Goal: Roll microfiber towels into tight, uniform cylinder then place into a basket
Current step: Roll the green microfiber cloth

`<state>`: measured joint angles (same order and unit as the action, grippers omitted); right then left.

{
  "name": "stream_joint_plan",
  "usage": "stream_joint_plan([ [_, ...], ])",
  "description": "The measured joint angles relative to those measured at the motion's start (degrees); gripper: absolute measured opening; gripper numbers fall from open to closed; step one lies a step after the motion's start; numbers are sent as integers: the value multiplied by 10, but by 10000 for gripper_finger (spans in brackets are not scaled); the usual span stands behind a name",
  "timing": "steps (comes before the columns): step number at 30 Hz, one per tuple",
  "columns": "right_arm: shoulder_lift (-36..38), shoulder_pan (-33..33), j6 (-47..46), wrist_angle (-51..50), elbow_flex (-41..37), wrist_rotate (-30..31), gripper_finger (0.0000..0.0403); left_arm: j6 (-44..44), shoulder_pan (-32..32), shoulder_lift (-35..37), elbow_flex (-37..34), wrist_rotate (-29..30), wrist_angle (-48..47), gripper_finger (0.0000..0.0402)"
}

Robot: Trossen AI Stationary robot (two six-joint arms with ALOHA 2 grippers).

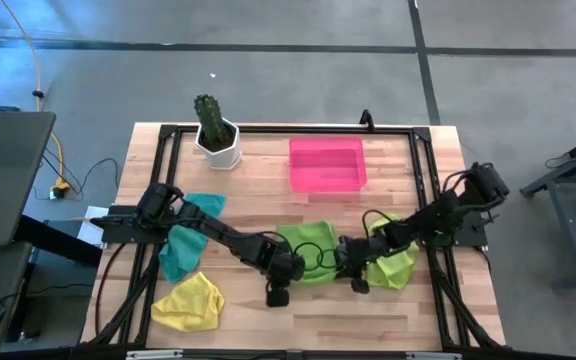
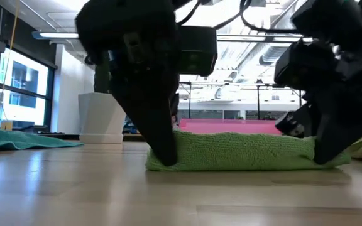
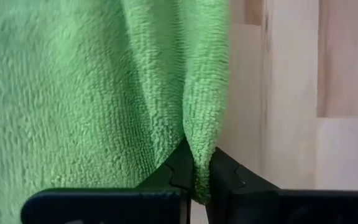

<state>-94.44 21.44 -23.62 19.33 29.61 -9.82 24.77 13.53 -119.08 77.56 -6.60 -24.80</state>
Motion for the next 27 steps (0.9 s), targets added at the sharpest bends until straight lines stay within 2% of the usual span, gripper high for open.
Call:
stream_joint_plan([
  [4, -1, -19, -64, 27, -1, -39, 5, 53, -8, 4, -1, -20, -5, 10],
  [8, -1, -35, -149, 27, -1, -50, 10, 119, -19, 8, -1, -36, -18, 10],
  [12, 0, -46, -194, 9, 0, -52, 11, 160, -29, 8, -1, -51, -20, 10],
  [21, 0, -57, -229, -9, 1, -54, 11, 302, -50, 8, -1, -98, -22, 10],
  [27, 1, -58, -242, -11, 0, -68, 12, 338, -63, 19, 2, -147, -20, 21],
])
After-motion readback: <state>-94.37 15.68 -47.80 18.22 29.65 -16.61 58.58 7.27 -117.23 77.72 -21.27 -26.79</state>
